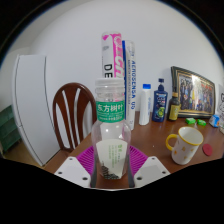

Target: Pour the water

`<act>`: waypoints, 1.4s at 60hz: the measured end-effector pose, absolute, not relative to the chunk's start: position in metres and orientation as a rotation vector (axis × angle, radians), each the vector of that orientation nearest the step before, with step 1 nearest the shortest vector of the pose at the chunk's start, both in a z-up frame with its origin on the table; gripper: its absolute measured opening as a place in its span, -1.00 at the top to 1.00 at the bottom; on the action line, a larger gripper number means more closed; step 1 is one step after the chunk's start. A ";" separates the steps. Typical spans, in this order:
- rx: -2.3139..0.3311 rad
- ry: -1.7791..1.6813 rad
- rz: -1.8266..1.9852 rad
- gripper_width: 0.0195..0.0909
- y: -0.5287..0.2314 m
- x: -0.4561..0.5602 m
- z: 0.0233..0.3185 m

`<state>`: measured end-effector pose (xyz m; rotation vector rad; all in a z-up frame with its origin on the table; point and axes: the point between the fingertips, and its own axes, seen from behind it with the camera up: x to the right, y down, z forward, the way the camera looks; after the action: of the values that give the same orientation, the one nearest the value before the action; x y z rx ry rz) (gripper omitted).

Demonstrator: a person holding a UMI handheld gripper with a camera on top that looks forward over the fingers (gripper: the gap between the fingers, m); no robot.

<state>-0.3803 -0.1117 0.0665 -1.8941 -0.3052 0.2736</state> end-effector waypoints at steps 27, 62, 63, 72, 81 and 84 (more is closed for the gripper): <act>-1.756 0.528 1.178 0.34 -0.081 -0.352 0.195; -1.285 1.341 1.977 0.35 -0.047 -0.302 0.196; -1.290 1.338 1.978 0.35 -0.048 -0.303 0.196; -1.451 1.236 1.864 0.35 -0.053 -0.308 0.193; -1.676 0.927 1.545 0.34 -0.061 -0.292 0.199; -1.727 0.798 1.396 0.34 -0.061 -0.278 0.206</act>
<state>-0.2784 -0.0611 0.2062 -1.7272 0.7981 1.3960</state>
